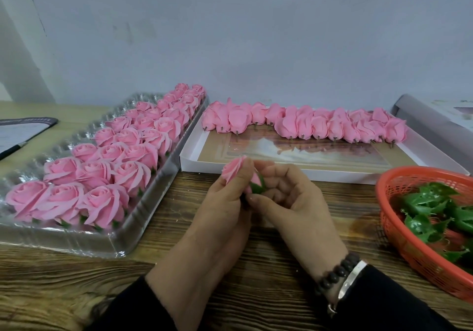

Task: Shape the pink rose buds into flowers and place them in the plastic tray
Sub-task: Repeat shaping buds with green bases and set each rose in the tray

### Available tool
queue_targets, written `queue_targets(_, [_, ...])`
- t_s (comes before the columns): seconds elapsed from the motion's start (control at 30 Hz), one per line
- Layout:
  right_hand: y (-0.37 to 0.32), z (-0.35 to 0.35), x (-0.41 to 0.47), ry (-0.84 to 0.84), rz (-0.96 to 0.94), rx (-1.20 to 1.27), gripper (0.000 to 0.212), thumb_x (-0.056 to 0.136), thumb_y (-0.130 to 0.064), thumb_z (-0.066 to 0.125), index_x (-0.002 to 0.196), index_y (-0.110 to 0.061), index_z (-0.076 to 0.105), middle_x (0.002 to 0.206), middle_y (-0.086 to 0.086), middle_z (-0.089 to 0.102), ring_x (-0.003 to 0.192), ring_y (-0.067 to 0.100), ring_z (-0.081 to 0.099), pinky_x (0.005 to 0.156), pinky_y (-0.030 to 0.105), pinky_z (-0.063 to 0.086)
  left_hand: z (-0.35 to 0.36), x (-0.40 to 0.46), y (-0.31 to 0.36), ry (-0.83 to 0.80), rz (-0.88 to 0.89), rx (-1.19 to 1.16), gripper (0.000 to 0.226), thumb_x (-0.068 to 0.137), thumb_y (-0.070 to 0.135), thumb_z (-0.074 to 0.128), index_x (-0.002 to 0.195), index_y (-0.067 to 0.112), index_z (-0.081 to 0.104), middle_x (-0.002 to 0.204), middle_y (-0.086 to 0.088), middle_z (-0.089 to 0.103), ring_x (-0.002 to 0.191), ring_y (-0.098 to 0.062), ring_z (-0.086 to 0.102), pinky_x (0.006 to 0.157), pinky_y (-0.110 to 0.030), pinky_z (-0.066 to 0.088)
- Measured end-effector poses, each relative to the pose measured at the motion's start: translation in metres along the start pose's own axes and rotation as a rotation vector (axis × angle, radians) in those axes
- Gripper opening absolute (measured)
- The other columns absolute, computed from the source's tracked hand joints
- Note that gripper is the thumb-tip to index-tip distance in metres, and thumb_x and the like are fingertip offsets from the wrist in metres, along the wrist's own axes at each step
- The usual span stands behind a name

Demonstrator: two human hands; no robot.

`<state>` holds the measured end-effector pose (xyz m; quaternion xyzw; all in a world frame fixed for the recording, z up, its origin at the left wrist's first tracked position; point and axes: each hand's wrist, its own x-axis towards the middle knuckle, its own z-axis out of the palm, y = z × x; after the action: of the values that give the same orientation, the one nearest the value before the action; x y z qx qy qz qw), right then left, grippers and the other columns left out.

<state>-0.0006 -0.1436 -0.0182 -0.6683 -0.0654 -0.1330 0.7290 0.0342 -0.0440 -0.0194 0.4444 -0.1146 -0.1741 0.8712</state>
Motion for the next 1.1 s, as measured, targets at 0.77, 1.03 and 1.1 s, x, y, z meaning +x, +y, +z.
queue_targets(0.77, [-0.004,-0.010,0.002,0.104,-0.071,-0.118,0.028,0.082,0.010,0.060,0.090,-0.016,0.064,0.085,0.006,0.065,0.070,0.003,0.055,0.068,0.008,0.046,-0.011,0.005,0.000,0.061,0.276,0.452,0.006,0.083,0.005,0.062,0.086,0.010,0.064,0.076,-0.007,0.069,0.072,-0.009,0.065,0.070,-0.020,0.054])
queue_targets(1.03, [-0.004,-0.022,0.004,-0.098,-0.298,-0.590,0.059,0.067,-0.030,0.073,0.114,-0.055,0.047,0.106,-0.024,0.052,0.092,-0.007,0.052,0.078,0.003,0.035,-0.008,0.001,0.005,-0.135,0.347,1.004,0.043,0.073,0.000,0.055,0.112,0.019,0.058,0.105,-0.004,0.063,0.103,-0.016,0.058,0.089,-0.035,0.046])
queue_targets(1.1, [-0.005,-0.023,0.004,-0.099,-0.309,-0.599,0.048,0.068,-0.028,0.071,0.107,-0.050,0.054,0.098,-0.025,0.050,0.088,-0.005,0.053,0.075,0.005,0.037,-0.008,-0.001,0.003,-0.135,0.325,1.138,0.048,0.074,0.003,0.057,0.120,0.015,0.054,0.112,-0.004,0.061,0.107,-0.018,0.056,0.093,-0.040,0.045])
